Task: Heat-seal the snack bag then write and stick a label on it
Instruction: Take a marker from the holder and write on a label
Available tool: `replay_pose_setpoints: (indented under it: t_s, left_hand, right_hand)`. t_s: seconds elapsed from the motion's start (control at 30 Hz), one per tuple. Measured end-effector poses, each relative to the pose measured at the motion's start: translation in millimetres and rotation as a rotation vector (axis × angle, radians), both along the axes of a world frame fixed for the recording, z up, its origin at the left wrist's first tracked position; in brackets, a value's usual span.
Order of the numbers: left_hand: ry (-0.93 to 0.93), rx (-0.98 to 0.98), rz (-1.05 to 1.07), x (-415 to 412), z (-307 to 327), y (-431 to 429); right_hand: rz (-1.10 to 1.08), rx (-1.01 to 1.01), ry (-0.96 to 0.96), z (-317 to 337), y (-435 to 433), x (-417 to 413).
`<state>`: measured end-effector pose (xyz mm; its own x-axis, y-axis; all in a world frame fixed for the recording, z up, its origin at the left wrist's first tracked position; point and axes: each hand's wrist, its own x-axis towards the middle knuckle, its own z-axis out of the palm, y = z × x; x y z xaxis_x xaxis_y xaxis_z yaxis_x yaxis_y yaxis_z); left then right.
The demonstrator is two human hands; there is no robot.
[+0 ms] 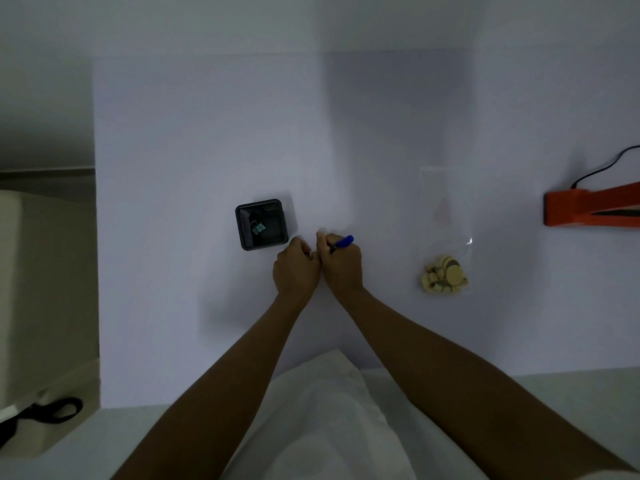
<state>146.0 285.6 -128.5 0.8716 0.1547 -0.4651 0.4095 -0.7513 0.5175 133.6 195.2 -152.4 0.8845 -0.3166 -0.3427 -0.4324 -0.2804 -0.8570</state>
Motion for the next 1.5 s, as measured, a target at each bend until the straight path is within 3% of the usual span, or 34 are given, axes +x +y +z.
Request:
replay_pose_setpoints:
  t_s: [1.5]
  left_hand:
    - [0.026, 0.013, 0.004, 0.9, -1.8, 0.1]
  right_hand:
    - [-0.046, -0.018, -0.024, 0.7, -9.0, -4.6]
